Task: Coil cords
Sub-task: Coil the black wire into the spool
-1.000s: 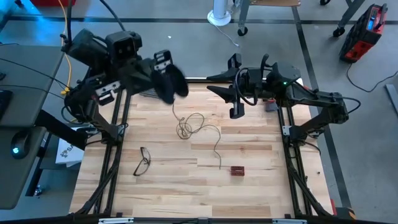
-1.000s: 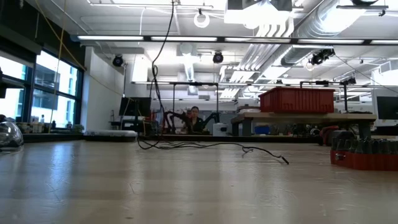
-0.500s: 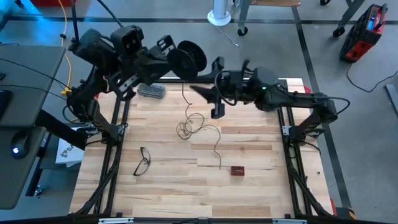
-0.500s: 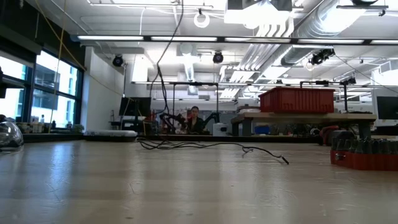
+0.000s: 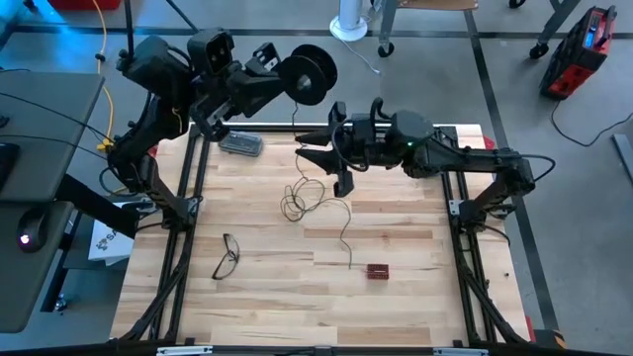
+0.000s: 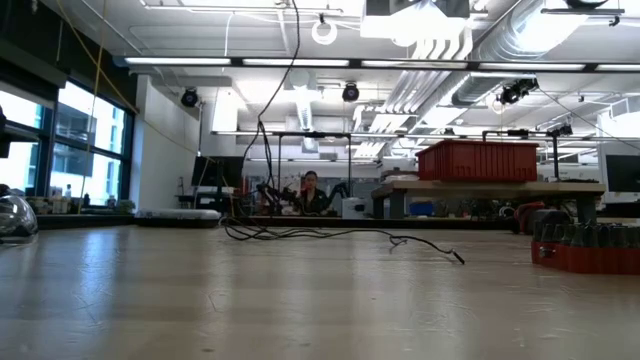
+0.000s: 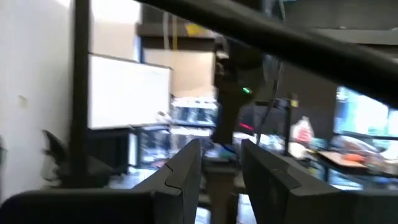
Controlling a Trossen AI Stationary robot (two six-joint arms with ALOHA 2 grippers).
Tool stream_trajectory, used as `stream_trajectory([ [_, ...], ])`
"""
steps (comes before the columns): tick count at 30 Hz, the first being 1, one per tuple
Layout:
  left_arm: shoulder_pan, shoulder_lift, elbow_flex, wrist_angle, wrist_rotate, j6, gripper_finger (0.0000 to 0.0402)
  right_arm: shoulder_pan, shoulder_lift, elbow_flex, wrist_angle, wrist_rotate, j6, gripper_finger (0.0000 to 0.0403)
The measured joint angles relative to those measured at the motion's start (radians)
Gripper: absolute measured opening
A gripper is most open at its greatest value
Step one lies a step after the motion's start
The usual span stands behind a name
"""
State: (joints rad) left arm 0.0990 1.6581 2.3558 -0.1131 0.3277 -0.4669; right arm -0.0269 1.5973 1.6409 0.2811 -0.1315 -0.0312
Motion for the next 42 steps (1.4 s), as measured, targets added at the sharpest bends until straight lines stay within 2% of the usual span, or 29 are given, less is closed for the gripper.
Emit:
stream_trajectory([
  [8,-0.001,0.0,0.0,-0.007,0.002,0.0,0.0,0.003,0.001,0.0,-0.015,0.086,-0.067,0.0108],
  [15,-0.001,0.001,0.0,-0.022,0.002,0.006,0.0,0.017,-0.001,0.0,0.023,0.04,-0.076,0.0108],
  [29,-0.001,0.001,0.0,-0.016,-0.001,0.007,0.0,0.021,0.007,0.0,-0.017,0.142,-0.105,0.0106],
  [42,-0.001,0.001,0.0,-0.016,-0.016,0.007,0.0,0.024,0.007,0.0,-0.02,0.13,-0.079,0.0005],
])
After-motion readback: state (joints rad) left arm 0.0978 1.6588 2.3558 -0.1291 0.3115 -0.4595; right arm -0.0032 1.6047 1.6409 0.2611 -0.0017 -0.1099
